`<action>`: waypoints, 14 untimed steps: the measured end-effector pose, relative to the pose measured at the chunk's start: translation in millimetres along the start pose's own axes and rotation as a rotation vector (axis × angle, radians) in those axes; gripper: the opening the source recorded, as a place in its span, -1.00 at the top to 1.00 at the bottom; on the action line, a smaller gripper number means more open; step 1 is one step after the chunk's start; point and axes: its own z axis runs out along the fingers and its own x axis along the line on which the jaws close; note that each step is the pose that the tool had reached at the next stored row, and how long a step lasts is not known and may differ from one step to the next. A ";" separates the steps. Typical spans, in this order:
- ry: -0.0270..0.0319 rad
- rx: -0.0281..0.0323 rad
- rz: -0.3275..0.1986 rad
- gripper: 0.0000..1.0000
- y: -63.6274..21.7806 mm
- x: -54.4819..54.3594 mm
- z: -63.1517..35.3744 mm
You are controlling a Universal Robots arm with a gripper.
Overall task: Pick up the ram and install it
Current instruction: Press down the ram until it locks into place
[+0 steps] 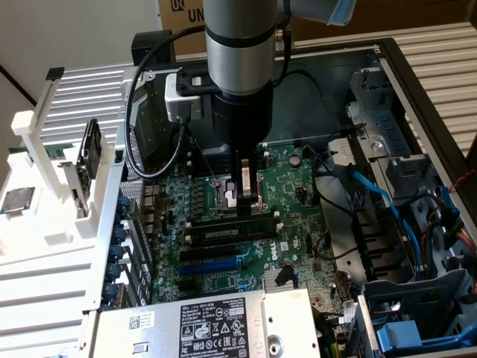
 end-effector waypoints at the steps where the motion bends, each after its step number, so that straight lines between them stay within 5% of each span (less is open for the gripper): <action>1: 0.0000 0.0000 0.000 0.77 0.0 0.0 0.0; 14: 0.0002 0.0013 0.000 0.80 2.5 0.1 0.3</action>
